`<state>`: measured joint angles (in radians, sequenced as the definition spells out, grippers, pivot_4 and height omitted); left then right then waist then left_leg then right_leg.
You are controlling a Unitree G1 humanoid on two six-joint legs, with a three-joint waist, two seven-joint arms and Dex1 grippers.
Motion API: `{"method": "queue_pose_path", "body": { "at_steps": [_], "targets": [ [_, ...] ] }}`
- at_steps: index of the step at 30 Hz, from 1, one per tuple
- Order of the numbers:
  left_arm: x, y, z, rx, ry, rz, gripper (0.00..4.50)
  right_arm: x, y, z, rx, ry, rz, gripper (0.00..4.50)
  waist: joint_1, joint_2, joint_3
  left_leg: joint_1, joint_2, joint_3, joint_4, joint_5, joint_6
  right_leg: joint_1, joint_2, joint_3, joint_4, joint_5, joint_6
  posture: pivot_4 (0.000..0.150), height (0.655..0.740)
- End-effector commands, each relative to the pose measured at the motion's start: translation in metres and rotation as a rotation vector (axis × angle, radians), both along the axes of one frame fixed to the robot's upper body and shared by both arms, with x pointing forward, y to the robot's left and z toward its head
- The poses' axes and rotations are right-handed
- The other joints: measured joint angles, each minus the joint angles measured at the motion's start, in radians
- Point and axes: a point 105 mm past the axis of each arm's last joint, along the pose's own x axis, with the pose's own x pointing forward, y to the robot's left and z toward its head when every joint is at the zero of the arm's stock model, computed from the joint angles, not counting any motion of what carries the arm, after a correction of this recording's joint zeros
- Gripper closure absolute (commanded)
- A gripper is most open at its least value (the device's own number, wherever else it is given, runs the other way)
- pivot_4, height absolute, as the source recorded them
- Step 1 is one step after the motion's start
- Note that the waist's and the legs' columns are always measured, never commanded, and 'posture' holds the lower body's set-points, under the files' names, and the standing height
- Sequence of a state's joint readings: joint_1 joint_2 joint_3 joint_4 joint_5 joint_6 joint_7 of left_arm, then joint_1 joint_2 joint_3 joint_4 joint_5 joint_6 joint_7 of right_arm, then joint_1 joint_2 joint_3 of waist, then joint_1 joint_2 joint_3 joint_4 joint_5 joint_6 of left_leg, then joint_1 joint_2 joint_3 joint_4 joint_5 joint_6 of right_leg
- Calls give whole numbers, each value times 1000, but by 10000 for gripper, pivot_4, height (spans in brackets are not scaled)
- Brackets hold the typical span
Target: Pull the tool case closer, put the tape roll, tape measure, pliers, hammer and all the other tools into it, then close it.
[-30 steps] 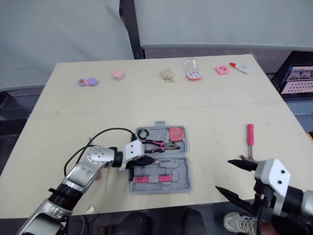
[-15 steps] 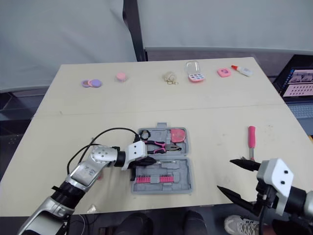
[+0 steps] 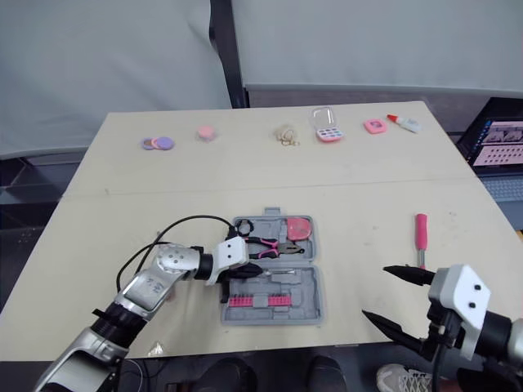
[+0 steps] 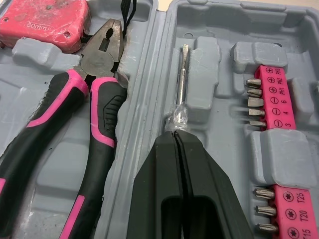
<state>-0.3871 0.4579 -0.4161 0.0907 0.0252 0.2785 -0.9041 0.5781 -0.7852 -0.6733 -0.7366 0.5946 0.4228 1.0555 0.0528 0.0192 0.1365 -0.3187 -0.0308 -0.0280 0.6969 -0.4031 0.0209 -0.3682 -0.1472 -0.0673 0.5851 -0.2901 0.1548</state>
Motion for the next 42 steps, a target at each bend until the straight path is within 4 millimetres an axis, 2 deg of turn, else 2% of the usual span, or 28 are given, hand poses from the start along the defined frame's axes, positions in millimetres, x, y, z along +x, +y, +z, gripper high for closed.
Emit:
{"method": "queue_pose_path", "body": {
  "at_steps": [1,9,34,38,42],
  "targets": [
    [-30,18,-64,195,195,-3,44450,-1,1,7,-9,-27,5,0,0,1,-1,0,0,-1,0,0,0,1,0,0,0,0,0,1500,7400],
    [-34,17,-71,210,207,-9,44450,0,2,7,-9,-31,6,0,0,3,-2,3,0,-7,0,-1,0,8,0,-1,-10,0,-1,1500,7400],
    [-45,16,-91,242,252,-22,44450,2,2,8,-10,-29,7,0,4,8,-6,4,-2,-14,-2,-2,-1,14,-2,3,-16,-1,-2,1500,7400],
    [-38,16,-80,175,243,27,44450,1,2,7,-10,-30,9,0,5,9,-6,5,-3,-17,-2,-2,-1,16,-2,4,-18,-1,-2,1500,7400],
    [-28,16,-49,17,241,102,44450,3,3,7,-7,-32,12,0,-2,8,-6,3,-2,-17,-4,-2,-1,14,-2,6,-19,-1,-2,1500,7400]
  ]
}}
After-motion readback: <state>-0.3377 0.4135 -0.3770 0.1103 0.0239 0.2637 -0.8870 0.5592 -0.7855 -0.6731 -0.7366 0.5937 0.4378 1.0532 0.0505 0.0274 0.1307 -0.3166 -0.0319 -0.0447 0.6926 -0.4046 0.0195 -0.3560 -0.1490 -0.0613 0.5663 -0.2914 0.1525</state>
